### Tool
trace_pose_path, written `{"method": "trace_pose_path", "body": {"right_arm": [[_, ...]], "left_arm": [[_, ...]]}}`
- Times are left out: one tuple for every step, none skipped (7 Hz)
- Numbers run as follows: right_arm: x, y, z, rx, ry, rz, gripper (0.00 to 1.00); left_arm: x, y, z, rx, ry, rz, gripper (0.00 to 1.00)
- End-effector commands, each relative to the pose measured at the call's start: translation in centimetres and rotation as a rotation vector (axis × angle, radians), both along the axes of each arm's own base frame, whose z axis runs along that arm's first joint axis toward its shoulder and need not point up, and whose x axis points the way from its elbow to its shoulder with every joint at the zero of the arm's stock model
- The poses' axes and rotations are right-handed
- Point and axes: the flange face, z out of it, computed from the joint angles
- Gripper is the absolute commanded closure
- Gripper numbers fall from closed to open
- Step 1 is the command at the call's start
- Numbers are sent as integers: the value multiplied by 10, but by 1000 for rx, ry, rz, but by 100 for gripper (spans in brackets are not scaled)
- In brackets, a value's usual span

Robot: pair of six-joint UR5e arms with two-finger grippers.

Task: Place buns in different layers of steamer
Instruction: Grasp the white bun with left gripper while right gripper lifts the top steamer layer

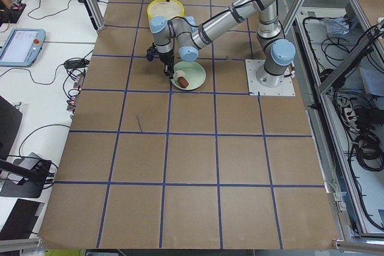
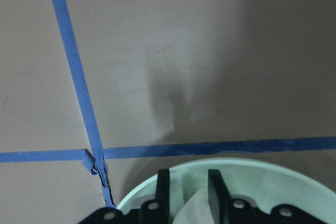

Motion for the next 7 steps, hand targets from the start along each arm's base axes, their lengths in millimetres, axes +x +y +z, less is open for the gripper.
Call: {"method": "trace_pose_path", "body": {"right_arm": [[-7, 7, 16, 23, 7, -1, 89], [-8, 12, 27, 15, 6, -1, 95], [-14, 8, 32, 5, 12, -10, 96], [-33, 5, 44, -13, 17, -9, 96], [-63, -2, 52, -4, 20, -8, 97], [-101, -8, 59, -11, 45, -8, 97], [-135, -14, 57, -8, 77, 28, 97]], "left_arm": [[-2, 7, -3, 32, 0, 63, 0], [-3, 14, -2, 79, 7, 66, 0], [-4, 19, 4, 103, 9, 77, 0], [-5, 21, 5, 108, 6, 97, 0], [-5, 24, 4, 130, 8, 103, 0], [-6, 27, 2, 143, 13, 111, 0], [-11, 28, -3, 141, 62, 122, 4]]}}
